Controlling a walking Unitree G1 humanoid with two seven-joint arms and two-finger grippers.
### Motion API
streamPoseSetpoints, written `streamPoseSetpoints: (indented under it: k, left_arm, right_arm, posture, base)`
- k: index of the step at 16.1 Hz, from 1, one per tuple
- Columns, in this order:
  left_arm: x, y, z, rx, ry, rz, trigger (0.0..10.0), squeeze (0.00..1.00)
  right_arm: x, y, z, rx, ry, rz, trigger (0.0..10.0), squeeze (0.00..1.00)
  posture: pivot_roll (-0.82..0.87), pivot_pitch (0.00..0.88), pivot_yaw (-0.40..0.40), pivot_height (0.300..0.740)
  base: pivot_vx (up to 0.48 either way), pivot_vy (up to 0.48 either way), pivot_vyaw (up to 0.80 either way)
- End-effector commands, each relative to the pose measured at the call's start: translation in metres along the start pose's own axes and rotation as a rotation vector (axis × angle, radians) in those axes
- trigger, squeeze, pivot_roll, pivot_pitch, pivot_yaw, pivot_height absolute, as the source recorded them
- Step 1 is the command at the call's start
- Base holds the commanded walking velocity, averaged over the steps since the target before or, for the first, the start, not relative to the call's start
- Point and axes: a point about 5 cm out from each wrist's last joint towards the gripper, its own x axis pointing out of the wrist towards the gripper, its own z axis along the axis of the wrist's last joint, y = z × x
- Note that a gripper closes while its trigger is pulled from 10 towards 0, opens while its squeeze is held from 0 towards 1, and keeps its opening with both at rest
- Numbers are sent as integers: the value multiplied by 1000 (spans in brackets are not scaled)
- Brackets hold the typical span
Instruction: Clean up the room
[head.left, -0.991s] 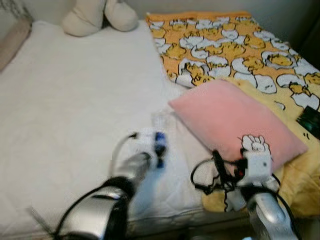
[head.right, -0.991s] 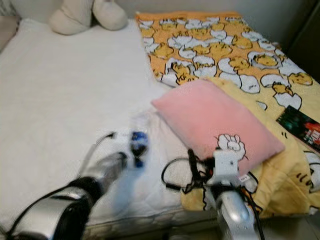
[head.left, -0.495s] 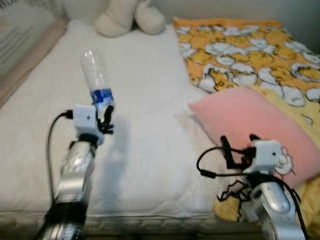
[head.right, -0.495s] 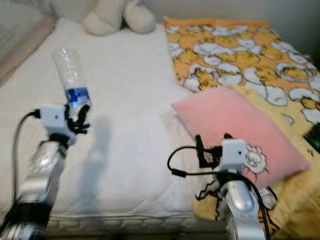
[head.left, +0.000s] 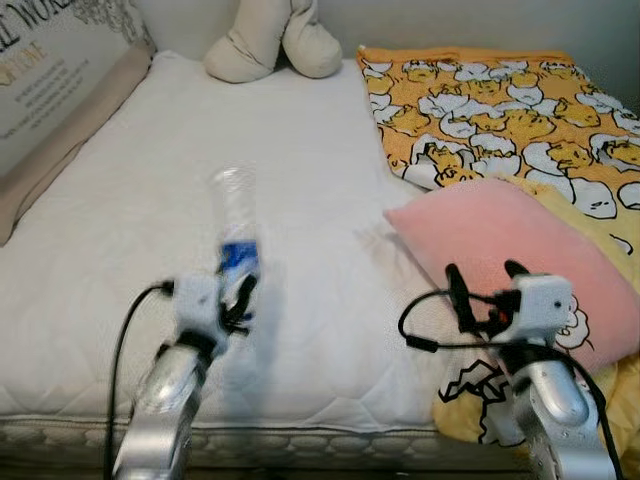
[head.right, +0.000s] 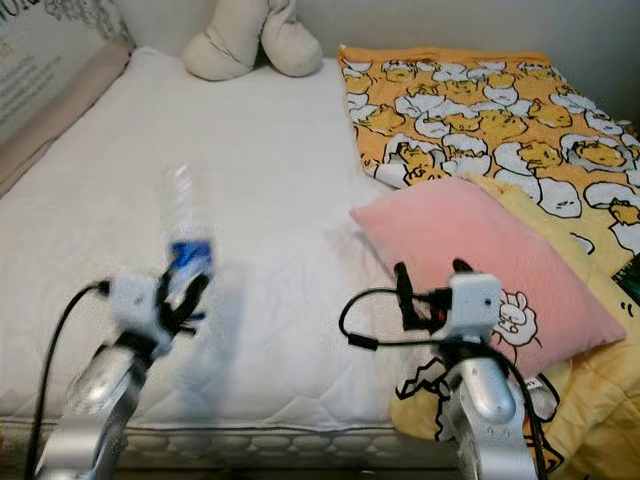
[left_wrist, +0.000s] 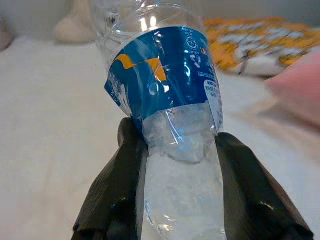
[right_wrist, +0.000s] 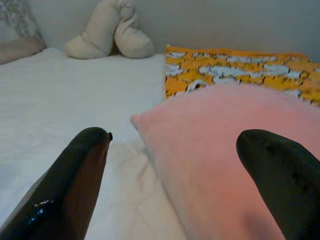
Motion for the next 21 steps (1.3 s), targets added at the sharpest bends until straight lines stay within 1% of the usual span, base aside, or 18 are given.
streamPoseSetpoints:
  k: [1, 3, 4, 6, 9, 12, 21]
  left_arm:
    - [8, -7, 12, 12, -37, -28, 10000, 0]
    - [16, -8, 13, 8, -21, -11, 10000, 0]
    - [22, -8, 14, 15, -13, 9, 10000, 0]
    - [30, -9, 19, 17, -25, 1, 10000, 0]
    - [32, -10, 19, 15, -23, -2, 10000, 0]
    - [35, -14, 14, -12, -7, 1, 10000, 0]
    - [38, -16, 12, -27, 2, 0, 10000, 0]
  right_arm:
    - [-2, 1, -4, 15, 9, -4, 10000, 0]
    - [-2, 5, -8, 30, 18, -5, 10000, 0]
    - [0, 8, -9, 42, 22, 1, 10000, 0]
    - [0, 10, -11, 47, 40, 9, 10000, 0]
    - [-1, 7, -15, 64, 60, -2, 10000, 0]
    - [-2, 7, -17, 69, 78, 4, 10000, 0]
    - [1, 7, -18, 72, 87, 8, 10000, 0]
  posture:
    - [-171, 0, 37, 732]
    - [-175, 0, 41, 732]
    - [-177, 0, 43, 732]
    - [-182, 0, 48, 732]
    - [-188, 0, 49, 732]
    - [-189, 0, 49, 732]
    - [-183, 0, 44, 732]
  base:
    - [0, 0, 0]
    - [0, 0, 0]
    - [0, 0, 0]
    - [0, 0, 0]
    - [-361, 0, 0]
    - [-373, 0, 0]
    - [-379, 0, 0]
